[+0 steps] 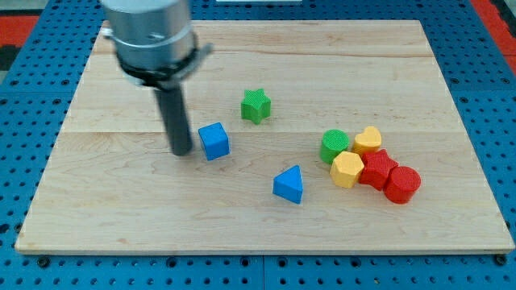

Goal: Push the blue cube to the left side of the green circle

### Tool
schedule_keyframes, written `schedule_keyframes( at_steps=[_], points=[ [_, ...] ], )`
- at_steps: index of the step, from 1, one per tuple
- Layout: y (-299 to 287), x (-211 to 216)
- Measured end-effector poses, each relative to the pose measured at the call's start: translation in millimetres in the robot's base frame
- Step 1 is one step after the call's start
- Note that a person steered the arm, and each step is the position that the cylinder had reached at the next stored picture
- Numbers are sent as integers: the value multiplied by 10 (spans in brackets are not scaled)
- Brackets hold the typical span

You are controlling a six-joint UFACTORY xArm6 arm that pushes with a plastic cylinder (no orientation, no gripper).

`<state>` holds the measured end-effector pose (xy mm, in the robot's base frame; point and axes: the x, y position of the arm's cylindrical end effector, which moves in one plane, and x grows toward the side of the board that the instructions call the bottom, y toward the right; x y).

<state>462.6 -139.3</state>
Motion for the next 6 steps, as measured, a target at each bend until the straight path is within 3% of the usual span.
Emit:
schedule_keyframes(
  at_steps=[1, 2, 4, 5, 6],
  points=[
    [121, -179],
    [823, -85],
    [1326, 438],
    [1651, 441],
    [868, 103]
  ],
)
